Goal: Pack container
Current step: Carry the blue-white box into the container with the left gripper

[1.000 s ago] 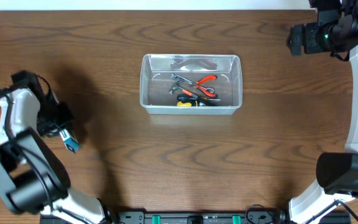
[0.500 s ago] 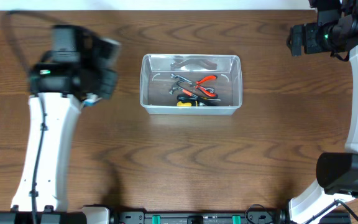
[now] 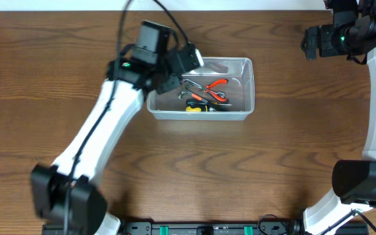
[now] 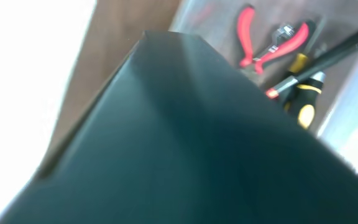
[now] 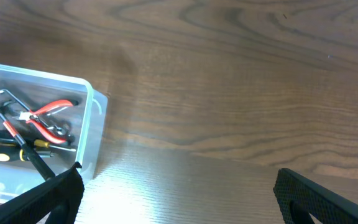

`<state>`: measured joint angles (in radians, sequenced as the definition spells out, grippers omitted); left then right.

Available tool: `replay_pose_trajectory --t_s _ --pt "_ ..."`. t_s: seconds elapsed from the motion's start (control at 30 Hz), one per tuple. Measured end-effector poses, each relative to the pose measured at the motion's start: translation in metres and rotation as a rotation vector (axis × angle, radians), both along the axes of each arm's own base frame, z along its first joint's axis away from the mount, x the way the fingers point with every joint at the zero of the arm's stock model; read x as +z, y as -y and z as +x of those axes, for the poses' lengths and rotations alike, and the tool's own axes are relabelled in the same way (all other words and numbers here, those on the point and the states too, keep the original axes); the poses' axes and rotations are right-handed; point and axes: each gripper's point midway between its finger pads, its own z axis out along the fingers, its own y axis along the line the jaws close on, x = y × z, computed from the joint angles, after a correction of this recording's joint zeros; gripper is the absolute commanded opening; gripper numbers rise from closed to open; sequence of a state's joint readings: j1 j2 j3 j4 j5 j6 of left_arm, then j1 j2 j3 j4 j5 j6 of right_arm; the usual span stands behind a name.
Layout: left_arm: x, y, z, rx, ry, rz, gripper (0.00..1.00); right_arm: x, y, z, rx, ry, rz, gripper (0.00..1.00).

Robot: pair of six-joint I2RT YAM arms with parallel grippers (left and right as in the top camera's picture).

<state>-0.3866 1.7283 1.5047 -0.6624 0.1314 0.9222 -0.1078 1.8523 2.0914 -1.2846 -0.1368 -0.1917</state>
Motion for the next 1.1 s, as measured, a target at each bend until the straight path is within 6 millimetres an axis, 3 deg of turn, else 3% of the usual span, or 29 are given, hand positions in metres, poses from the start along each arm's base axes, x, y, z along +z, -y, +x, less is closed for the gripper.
replay_pose_trajectory --t_s 0.2,0.33,0.43,0.53,0.67,1.1 --pt "-0.071 0.026 -0.008 -0.07 -0.147 0.073 0.06 0.0 0.0 0.0 0.0 -0.001 0.0 0.99" --pt "-0.088 0.039 -0.016 -0.109 -0.181 0.095 0.06 0.0 0.0 0.0 0.0 -0.001 0.0 0.99" --pt "-0.095 0.046 -0.02 -0.126 -0.195 0.102 0.1 0.0 0.0 0.0 0.0 -0.001 0.0 0.99" --pt "-0.102 0.046 -0.023 -0.128 -0.215 0.111 0.33 0.0 0.0 0.0 0.0 -0.001 0.0 0.99" --pt "-0.108 0.045 -0.023 -0.125 -0.226 0.119 0.46 0.0 0.0 0.0 0.0 -0.002 0.0 0.99" --pt "-0.106 0.043 -0.022 -0.111 -0.218 0.123 0.67 0.002 0.0 0.003 0.0 0.014 -0.002 0.99"
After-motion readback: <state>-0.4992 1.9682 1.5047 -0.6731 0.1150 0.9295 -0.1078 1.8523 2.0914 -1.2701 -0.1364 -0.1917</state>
